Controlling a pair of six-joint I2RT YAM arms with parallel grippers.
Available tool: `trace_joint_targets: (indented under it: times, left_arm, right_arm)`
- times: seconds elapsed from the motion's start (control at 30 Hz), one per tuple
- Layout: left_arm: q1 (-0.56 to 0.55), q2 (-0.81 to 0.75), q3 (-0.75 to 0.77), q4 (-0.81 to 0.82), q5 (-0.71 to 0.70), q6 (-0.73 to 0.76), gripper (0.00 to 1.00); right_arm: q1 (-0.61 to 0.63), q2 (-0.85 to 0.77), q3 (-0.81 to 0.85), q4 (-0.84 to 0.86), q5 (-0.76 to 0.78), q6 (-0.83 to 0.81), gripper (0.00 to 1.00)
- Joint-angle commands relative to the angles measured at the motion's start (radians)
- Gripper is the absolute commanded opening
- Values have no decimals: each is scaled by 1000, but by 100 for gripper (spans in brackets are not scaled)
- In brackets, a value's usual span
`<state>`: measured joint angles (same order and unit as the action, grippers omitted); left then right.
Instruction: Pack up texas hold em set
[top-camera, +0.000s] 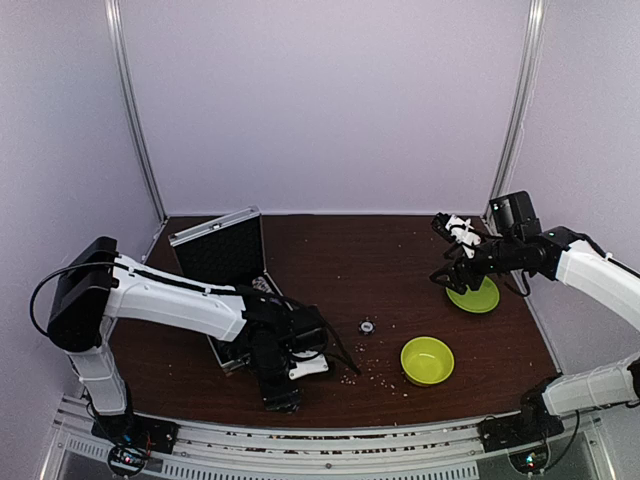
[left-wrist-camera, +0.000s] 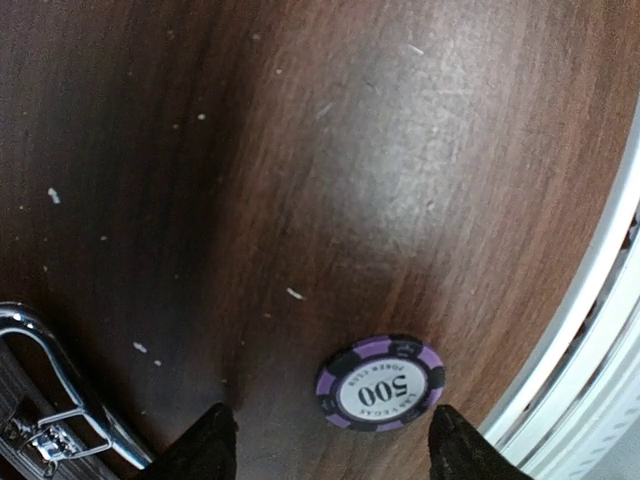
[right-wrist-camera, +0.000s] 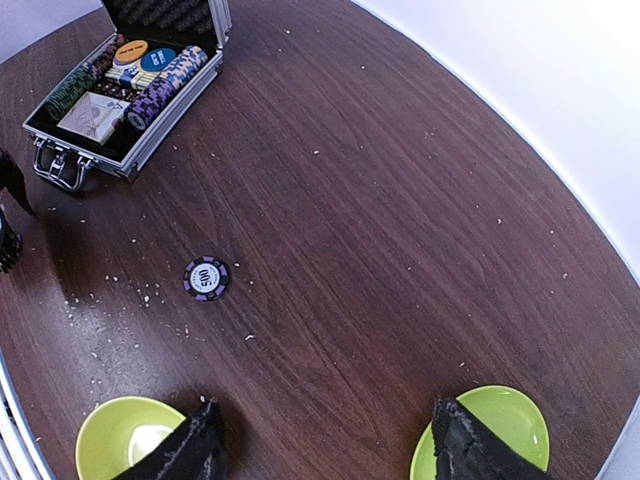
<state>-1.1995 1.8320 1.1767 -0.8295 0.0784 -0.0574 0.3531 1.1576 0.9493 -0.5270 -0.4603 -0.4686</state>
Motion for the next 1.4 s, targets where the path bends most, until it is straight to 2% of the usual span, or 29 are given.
trace_joint_targets:
  times: [0.0,0.23,0.47,0.8,1.37]
  left_arm:
    - [-12,27,12,49,17,30,68]
    - [-49,65,8,65,-17,28,68]
    - [-65,76,-4,71,-17,28,63]
    - [-90,75,-24,86,55,38,64]
    - [-93,81,-72,29,-78,13,60]
  right_arm:
    - [-3,6,3,1,19,-14,71]
    - [-3,23,10,-13,13,-25,71]
    - [-3,34,12,-21,11,-28,71]
    - [-3,45,20,-31,4,-31,71]
    - [-3,55,26,-43,-5,-35,72]
